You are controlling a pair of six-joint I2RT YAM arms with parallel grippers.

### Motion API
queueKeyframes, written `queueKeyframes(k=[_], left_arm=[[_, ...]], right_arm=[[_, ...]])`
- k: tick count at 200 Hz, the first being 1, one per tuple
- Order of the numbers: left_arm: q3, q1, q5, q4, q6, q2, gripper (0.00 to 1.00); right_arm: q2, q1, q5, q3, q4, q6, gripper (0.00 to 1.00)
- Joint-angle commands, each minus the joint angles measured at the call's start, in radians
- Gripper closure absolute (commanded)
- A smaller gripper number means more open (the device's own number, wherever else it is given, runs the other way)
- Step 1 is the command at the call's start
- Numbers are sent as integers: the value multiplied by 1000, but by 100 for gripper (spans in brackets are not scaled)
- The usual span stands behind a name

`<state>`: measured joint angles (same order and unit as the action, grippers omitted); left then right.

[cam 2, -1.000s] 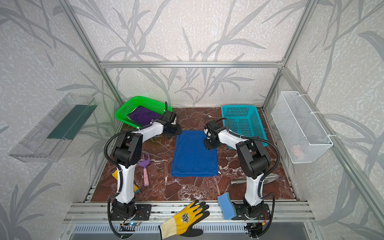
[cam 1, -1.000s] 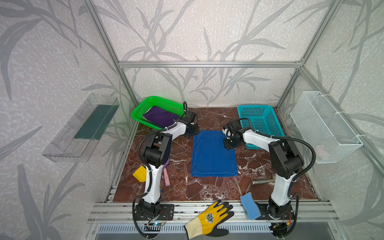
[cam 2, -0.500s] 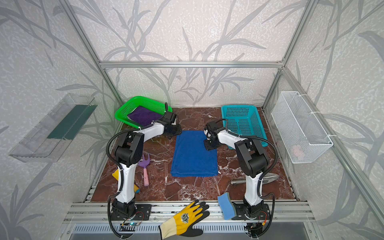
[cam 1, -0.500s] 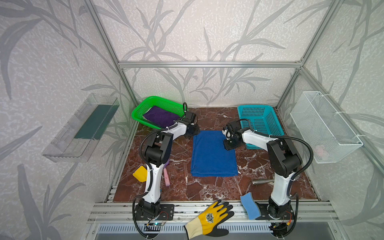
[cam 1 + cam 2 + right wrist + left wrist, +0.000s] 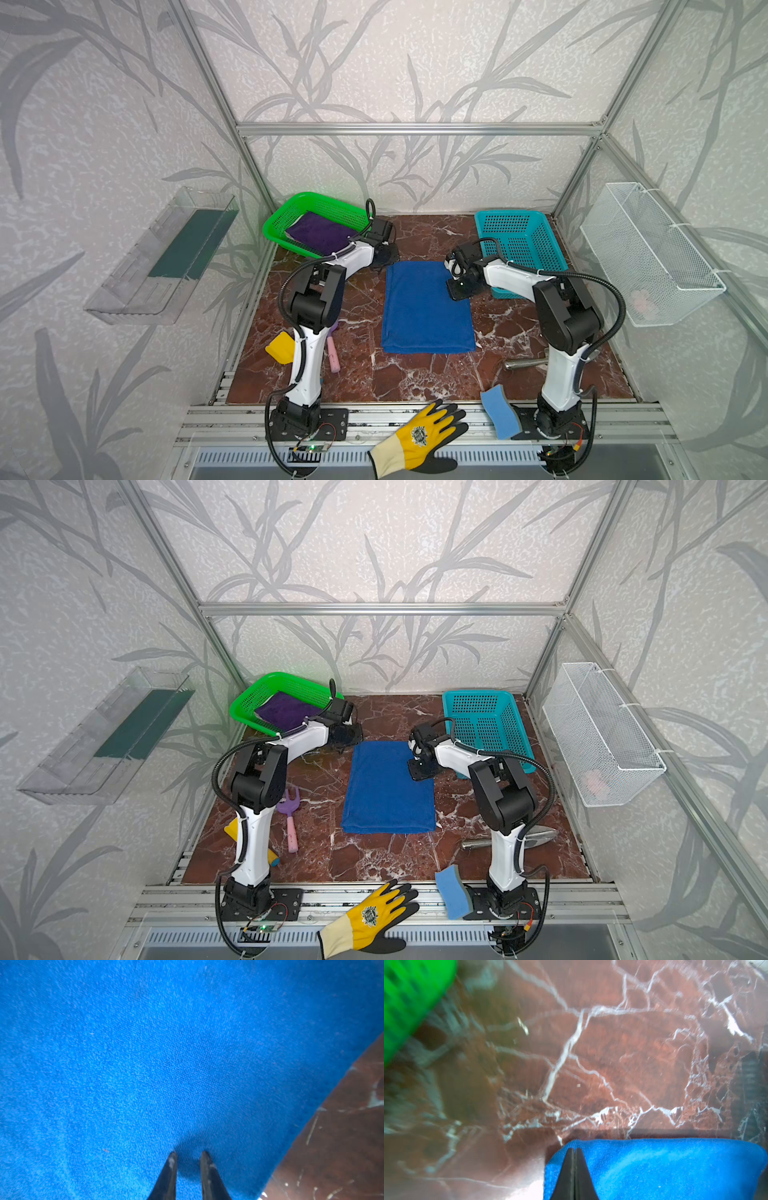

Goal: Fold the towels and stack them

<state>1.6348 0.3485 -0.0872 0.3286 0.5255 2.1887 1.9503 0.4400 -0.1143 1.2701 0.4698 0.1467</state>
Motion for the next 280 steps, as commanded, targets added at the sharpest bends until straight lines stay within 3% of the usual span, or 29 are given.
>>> queueKeyframes(k=[1, 43, 69, 107, 140, 184, 240, 280], left_arm=[[36, -3, 85, 65, -57, -4, 100], [86, -3, 119, 126, -144, 2, 100], [125, -3, 101, 180, -237, 13, 81], [192, -2, 30, 269, -401, 35, 64], [259, 0, -26, 345, -513, 57, 54], [344, 2, -67, 449, -621, 97, 51], [461, 12, -77, 579, -693, 186, 52], [547, 14, -11, 644, -680, 257, 53]], right_arm=[[28, 2, 24, 10, 38, -2, 79], [13, 2, 45, 21, 42, -53, 78], [-19, -8, 61, 51, 50, -148, 71], [12, -67, 55, 201, 132, -270, 59], [63, -104, 51, 307, 153, -464, 55], [158, -103, 68, 456, 220, -635, 54], [204, -103, 90, 524, 231, -679, 54], [184, -101, 97, 498, 202, -698, 54]])
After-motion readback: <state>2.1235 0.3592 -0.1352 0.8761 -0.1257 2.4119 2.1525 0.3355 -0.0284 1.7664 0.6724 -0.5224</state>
